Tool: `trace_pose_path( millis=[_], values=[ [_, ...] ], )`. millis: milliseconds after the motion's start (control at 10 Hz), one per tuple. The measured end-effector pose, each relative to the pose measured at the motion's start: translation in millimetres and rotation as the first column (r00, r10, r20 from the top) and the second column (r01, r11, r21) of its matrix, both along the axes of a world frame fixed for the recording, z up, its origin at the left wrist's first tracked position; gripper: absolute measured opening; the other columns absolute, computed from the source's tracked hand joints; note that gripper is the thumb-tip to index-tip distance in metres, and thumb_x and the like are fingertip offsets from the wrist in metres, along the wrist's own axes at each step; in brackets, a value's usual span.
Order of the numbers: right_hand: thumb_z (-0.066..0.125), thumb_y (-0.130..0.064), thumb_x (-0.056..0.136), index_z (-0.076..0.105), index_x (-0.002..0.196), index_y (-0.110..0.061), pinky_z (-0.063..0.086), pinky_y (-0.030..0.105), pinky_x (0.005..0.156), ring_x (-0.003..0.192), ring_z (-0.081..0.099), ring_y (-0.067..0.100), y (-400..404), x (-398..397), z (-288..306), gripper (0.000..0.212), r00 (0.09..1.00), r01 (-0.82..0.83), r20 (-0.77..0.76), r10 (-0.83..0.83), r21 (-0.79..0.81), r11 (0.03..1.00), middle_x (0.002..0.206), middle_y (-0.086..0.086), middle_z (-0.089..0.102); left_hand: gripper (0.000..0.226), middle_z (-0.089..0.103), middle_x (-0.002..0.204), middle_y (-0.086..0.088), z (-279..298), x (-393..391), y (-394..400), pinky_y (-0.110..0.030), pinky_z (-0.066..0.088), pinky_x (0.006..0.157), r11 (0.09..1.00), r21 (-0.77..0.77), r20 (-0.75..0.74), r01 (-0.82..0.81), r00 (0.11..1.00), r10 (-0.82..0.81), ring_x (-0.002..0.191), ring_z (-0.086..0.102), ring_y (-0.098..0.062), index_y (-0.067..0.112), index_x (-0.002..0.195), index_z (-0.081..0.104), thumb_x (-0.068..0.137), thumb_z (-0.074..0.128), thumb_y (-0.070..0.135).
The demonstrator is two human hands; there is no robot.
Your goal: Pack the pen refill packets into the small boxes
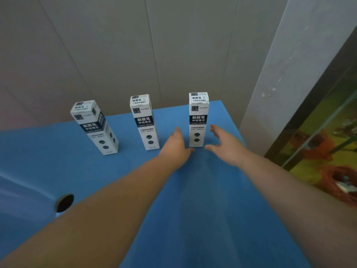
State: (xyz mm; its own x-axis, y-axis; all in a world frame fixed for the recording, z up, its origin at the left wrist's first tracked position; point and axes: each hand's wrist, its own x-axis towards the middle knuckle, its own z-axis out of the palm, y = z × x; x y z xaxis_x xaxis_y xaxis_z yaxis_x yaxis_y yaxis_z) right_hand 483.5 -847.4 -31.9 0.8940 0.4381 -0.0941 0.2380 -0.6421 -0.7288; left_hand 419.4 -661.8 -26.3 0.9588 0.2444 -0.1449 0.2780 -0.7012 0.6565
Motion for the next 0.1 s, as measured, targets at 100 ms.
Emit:
trace_pose_path(
  millis=[100],
  values=[
    [0.071, -0.016, 0.092, 0.031, 0.156, -0.013, 0.035, 0.043, 0.118, 0.146, 0.04, 0.022, -8.1, -18.1, -11.5, 0.075, 0.997, 0.07, 0.013, -0.07, 0.003, 0.998, 0.159, 0.004, 0.041, 0.079, 0.041, 0.151, -0.01, -6.8, -32.3, -2.8, -0.036, 0.039, 0.101, 0.997, 0.077, -0.013, 0.014, 1.0, -0.013, 0.135, 0.044, -0.026, 0.012, 0.152, 0.025, 0.092, 0.069, 0.037]
  ],
)
